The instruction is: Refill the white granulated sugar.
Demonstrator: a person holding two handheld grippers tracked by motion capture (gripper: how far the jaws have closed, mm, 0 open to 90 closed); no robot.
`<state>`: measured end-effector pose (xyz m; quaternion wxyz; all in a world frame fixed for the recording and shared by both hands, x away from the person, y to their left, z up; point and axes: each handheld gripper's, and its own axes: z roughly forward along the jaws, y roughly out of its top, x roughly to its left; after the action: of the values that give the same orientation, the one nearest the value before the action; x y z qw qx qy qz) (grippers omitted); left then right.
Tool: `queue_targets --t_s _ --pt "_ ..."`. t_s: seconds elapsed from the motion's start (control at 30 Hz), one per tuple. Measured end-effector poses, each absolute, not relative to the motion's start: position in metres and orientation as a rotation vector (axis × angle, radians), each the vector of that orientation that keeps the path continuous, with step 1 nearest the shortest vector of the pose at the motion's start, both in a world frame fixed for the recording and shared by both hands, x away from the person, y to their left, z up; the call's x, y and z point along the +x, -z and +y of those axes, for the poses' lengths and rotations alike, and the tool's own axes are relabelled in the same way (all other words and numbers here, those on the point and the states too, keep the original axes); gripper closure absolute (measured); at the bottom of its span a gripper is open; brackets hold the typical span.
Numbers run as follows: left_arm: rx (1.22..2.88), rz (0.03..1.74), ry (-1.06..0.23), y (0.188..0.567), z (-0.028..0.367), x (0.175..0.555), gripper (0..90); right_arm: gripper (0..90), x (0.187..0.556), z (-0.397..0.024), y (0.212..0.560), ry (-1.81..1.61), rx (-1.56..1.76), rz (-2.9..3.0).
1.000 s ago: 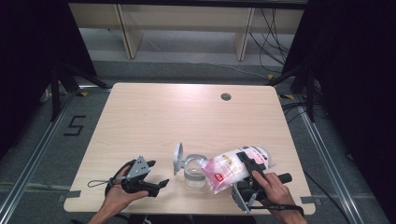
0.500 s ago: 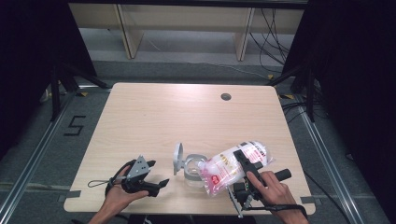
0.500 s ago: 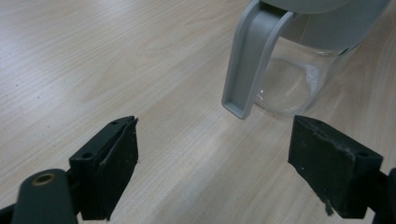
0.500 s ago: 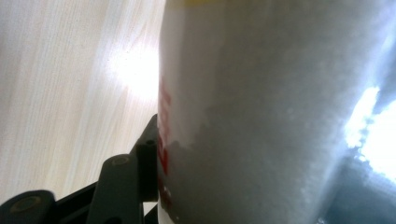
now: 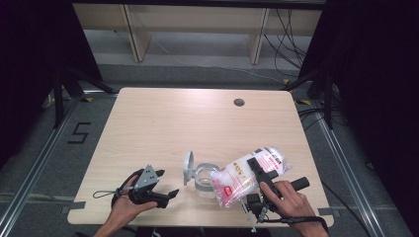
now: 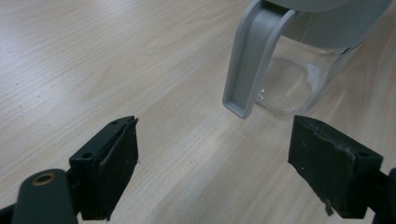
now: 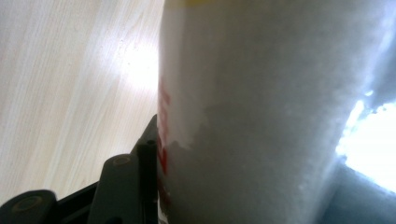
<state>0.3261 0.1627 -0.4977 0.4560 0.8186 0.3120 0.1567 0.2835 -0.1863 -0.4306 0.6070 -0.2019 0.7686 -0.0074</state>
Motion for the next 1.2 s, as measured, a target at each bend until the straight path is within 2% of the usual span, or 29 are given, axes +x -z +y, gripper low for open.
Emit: queue_targets --t_s 1.2 --pt "2.031 0.750 -0.390 0.4975 0.1631 0.3265 15.7 49.6 0.2810 -0.1878 0.4259 0.073 -0.512 1.761"
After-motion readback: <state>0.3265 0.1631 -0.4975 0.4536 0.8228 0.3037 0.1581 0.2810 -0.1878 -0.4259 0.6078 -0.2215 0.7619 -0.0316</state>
